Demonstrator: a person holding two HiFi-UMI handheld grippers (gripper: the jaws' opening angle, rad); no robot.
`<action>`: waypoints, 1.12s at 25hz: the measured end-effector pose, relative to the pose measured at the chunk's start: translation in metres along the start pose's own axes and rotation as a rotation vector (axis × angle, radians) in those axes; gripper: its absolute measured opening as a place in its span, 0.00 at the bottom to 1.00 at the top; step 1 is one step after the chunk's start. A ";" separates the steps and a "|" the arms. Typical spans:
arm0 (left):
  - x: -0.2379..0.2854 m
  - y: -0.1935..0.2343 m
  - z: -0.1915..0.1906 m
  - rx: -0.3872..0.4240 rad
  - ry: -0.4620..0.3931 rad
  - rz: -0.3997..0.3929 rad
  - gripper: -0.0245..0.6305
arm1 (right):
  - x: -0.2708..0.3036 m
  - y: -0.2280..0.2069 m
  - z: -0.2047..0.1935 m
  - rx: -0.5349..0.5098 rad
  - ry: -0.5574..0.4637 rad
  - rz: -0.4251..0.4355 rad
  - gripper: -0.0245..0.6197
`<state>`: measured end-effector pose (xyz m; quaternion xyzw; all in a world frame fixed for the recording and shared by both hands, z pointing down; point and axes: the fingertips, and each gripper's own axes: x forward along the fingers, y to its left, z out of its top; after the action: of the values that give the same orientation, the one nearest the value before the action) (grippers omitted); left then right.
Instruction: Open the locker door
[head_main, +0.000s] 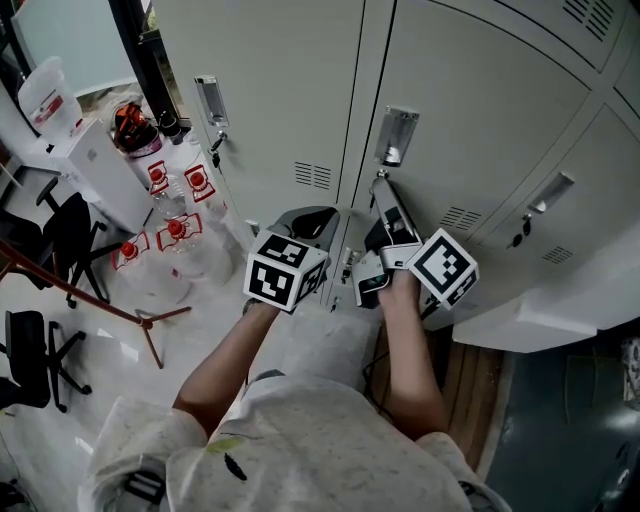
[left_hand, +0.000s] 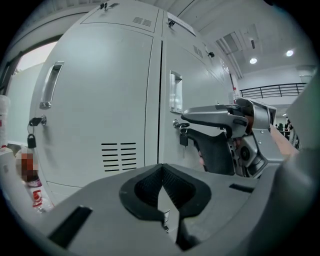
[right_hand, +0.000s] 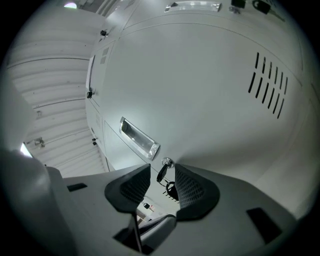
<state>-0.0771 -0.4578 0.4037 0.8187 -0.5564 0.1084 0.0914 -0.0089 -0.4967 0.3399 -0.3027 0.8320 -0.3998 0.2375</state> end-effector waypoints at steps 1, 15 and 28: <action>0.001 0.001 0.000 0.000 0.000 0.001 0.05 | 0.001 -0.001 0.000 0.021 -0.001 -0.001 0.23; -0.003 0.009 -0.006 0.003 0.013 0.014 0.05 | 0.007 -0.006 0.000 0.292 -0.069 0.046 0.09; -0.023 0.006 -0.013 -0.009 0.006 0.014 0.05 | -0.003 -0.002 -0.003 0.306 -0.112 0.046 0.09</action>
<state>-0.0916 -0.4364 0.4096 0.8142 -0.5622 0.1089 0.0958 -0.0079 -0.4939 0.3443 -0.2655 0.7536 -0.4988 0.3360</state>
